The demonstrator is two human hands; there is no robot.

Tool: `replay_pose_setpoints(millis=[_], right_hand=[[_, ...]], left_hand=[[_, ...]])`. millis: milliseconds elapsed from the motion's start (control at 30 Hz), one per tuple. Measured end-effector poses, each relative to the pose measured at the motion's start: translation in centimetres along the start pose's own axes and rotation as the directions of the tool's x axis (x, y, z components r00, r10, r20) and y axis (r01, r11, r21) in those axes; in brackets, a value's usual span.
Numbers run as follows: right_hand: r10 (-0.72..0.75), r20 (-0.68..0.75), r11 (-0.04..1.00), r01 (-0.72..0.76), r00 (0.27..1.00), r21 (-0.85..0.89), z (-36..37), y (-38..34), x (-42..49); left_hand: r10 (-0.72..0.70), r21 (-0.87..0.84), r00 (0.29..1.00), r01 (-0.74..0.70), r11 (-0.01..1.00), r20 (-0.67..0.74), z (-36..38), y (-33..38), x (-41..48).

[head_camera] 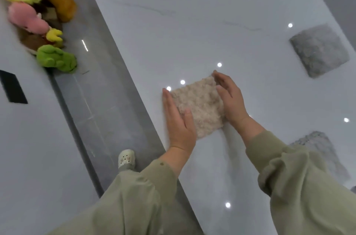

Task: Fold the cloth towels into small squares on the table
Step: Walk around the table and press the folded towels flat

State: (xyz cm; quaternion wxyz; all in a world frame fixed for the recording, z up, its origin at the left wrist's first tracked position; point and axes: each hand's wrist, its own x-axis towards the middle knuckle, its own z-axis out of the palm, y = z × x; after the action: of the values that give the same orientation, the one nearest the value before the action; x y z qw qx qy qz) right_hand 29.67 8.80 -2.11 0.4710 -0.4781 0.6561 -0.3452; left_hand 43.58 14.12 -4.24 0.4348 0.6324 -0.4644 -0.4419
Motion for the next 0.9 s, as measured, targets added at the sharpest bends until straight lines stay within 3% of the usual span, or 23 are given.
replay_pose_setpoints(millis=[200, 367, 567, 667, 733, 800, 900], right_hand=[[-0.029, 0.055, 1.0, 0.029, 0.998, -0.005, 0.9, -0.7, -0.1], [-0.022, 0.016, 1.0, 0.022, 1.0, -0.008, 0.4, -1.0, 0.0], [0.01, 0.019, 0.996, -0.008, 1.0, -0.083, 0.8, -1.3, -0.3], [0.01, -0.028, 0.977, -0.015, 1.0, -0.213, 0.5, -2.2, -0.7], [-0.02, -0.077, 0.924, -0.011, 0.997, -0.383, 0.5, -2.8, -0.9], [-0.074, -0.077, 0.833, 0.019, 0.994, -0.553, 1.5, -3.8, -1.0], [-0.118, -0.024, 0.64, 0.057, 0.993, -0.766, 4.8, -5.9, -0.9]], left_hand=[[-0.038, -0.01, 0.999, 0.038, 0.999, -0.024, 1.0, 0.3, -0.1], [-0.035, 0.015, 0.999, 0.035, 0.999, -0.024, 0.4, 0.1, -0.2], [-0.083, 0.044, 0.995, 0.08, 0.996, 0.061, -0.1, 0.7, 0.1], [0.008, 0.247, 0.995, -0.033, 0.969, 0.103, -2.2, 0.4, 0.9], [0.028, 0.509, 0.98, -0.127, 0.851, 0.198, -4.4, 0.3, 2.4], [0.056, 0.717, 0.947, -0.276, 0.64, 0.315, -6.8, 0.3, 4.5], [0.162, 0.79, 0.864, -0.502, 0.352, 0.477, -10.3, 1.2, 7.6]])
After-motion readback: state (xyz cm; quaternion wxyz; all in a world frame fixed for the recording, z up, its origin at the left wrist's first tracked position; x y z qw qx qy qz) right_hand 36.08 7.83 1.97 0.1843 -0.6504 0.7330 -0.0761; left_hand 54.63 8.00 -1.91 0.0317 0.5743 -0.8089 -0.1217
